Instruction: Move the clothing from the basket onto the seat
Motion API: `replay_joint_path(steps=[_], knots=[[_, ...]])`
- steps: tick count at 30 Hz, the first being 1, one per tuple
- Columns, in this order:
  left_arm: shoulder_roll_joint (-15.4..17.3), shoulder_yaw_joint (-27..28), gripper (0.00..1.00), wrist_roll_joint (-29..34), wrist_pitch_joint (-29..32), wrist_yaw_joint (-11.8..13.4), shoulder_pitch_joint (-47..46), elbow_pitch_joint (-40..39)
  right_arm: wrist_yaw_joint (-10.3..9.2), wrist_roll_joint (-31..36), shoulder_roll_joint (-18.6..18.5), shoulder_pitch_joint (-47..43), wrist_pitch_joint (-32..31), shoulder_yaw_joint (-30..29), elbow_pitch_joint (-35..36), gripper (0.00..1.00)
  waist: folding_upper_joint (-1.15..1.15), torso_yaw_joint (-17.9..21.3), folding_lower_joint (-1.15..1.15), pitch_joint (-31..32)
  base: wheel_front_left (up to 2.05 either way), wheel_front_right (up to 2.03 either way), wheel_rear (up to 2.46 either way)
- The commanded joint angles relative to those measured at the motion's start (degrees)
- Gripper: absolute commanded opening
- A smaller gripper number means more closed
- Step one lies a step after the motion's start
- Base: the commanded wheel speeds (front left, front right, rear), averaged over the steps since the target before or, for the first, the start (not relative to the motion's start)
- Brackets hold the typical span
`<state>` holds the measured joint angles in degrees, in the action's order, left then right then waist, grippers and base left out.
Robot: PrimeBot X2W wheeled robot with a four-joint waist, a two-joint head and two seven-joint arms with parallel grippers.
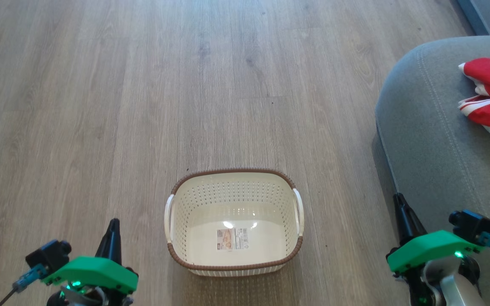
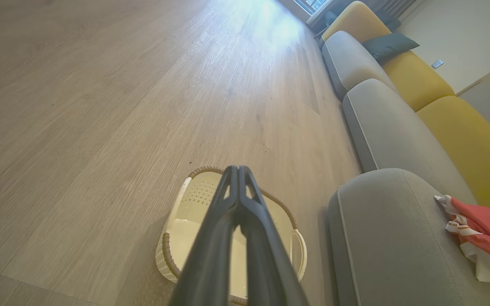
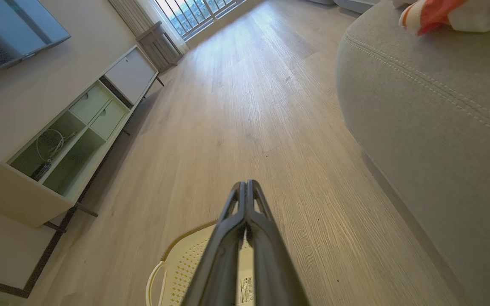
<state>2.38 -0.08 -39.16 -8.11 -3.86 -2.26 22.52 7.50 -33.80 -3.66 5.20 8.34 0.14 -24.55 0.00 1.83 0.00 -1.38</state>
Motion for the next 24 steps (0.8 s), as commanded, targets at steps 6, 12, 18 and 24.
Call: replay_joint_path(steps=[6,12,18,24], knots=[[0.3,1.4,0.00,-4.6,1.3,-0.4,-2.7,-2.6,0.00,-5.1,0.2,1.7,-1.2,-0.6,2.7,0.00,0.00,-0.1,0.00,0.1,0.00,0.00,0.00],[0.3,1.7,0.00,-7.6,2.1,-0.6,-2.7,-3.0,0.00,-8.4,0.2,1.6,-2.1,-1.0,3.2,0.00,0.00,-0.2,0.00,0.2,0.00,0.00,0.00],[0.4,2.1,0.00,-11.2,3.1,-0.9,-2.8,-3.4,0.00,-12.3,0.3,1.6,-3.1,-1.4,3.8,0.00,0.00,-0.4,0.00,0.2,0.00,0.00,0.00],[0.4,2.5,0.00,-14.8,4.1,-1.1,-2.9,-3.8,0.00,-16.3,0.3,1.5,-4.1,-1.9,4.4,0.00,0.00,-0.5,0.00,0.3,0.00,0.00,0.00]])
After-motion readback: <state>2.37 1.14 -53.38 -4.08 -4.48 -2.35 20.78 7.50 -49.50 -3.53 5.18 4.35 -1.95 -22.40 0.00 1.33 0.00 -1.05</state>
